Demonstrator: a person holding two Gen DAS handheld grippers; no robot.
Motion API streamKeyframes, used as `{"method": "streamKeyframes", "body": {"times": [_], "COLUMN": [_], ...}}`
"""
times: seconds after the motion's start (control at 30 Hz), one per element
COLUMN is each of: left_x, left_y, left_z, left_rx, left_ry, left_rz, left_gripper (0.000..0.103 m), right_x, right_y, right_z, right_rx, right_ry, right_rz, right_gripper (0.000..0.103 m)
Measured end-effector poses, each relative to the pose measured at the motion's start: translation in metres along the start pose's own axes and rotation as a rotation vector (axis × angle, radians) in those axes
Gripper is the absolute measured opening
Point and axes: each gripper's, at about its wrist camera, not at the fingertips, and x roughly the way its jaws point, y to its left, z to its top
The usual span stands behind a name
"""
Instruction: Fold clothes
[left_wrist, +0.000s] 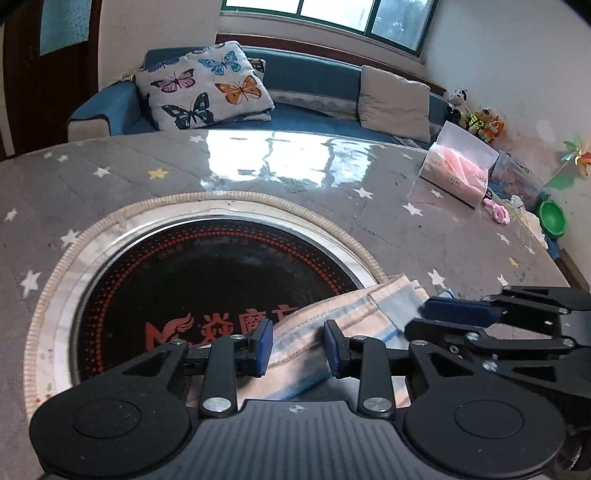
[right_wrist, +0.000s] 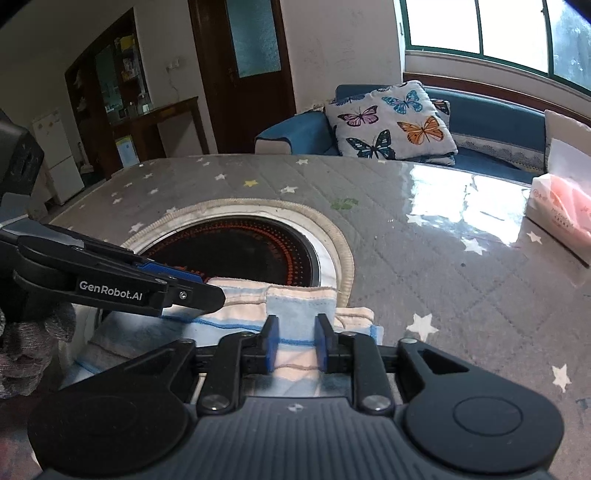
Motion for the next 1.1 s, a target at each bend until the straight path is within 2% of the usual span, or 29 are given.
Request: {"method": "streamKeyframes", "body": {"times": [0.03, 0.17, 0.2, 0.23, 0.3, 0.43, 0.5, 0.57, 0.7, 0.9, 1.1], "left_x": [-0.005, -0.027, -0.033, -0.040, -0.052, -0.077, -0.090, -0.099, -0.106, -0.107, -0.111], "left_y": [0.000, -0.005, -0.005, -0.006, -0.008, -0.015, -0.019, -0.021, -0.029, -0.032, -0.026], "left_z": [-0.001, -0.013, -0.018, -0.024, -0.036, -0.066, -0.081, -0.095, -0.119, -0.138, -0.137], "left_rx": [0.008, 0.030, 0.034, 0.040, 0.045, 0.068, 0.082, 0.087, 0.129, 0.195, 0.181], "left_ry": [-0.002, -0.005, -0.005, -0.004, -0.003, 0.015, 0.015, 0.017, 0.024, 0.007, 0.002], "left_rz": [0.000, -0.003, -0.003, -0.004, -0.005, -0.003, 0.004, 0.016, 0.070, 0.144, 0.148], "left_gripper": [0.033, 0.045, 0.047, 0.047, 0.054, 0.058, 0.068, 0.072, 0.072, 0.073, 0.074], "right_x": [-0.006, -0.025, -0.029, -0.035, -0.044, -0.060, -0.066, -0.072, -0.083, -0.091, -0.094], "right_y": [0.002, 0.012, 0.015, 0.018, 0.024, 0.028, 0.030, 0.032, 0.036, 0.032, 0.021], "right_z": [0.000, -0.007, -0.009, -0.013, -0.019, -0.033, -0.039, -0.046, -0.058, -0.075, -0.086], "right_rx": [-0.006, -0.047, -0.057, -0.072, -0.099, -0.112, -0.115, -0.126, -0.156, -0.154, -0.082], "right_ry": [-0.008, -0.018, -0.017, -0.018, -0.020, -0.022, -0.022, -0.023, -0.026, -0.027, 0.008], "right_rz": [0.005, 0.015, 0.021, 0.024, 0.014, 0.010, 0.012, 0.002, -0.022, -0.060, -0.054], "right_gripper": [0.036, 0.043, 0.050, 0.053, 0.053, 0.059, 0.062, 0.064, 0.068, 0.068, 0.068]}}
